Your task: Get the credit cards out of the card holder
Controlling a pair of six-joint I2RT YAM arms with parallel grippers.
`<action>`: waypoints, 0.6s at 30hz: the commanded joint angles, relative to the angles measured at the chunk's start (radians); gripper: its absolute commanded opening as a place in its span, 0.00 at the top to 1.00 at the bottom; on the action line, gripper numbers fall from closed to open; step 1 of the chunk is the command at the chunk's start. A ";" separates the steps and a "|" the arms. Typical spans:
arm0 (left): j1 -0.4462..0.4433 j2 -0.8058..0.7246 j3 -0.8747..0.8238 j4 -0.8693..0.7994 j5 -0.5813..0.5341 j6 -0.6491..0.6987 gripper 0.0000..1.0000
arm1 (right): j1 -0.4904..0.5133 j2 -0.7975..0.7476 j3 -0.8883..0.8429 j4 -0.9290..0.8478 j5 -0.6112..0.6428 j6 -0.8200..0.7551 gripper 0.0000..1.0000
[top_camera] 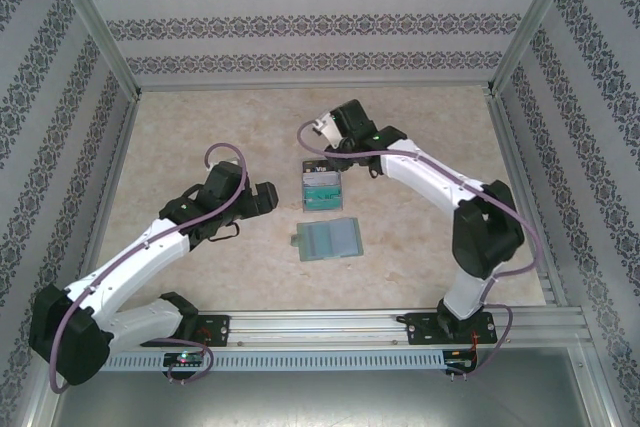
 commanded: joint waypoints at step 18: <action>-0.157 0.278 0.019 0.201 0.168 -0.196 0.42 | -0.036 -0.306 -0.586 0.093 -0.283 0.757 0.56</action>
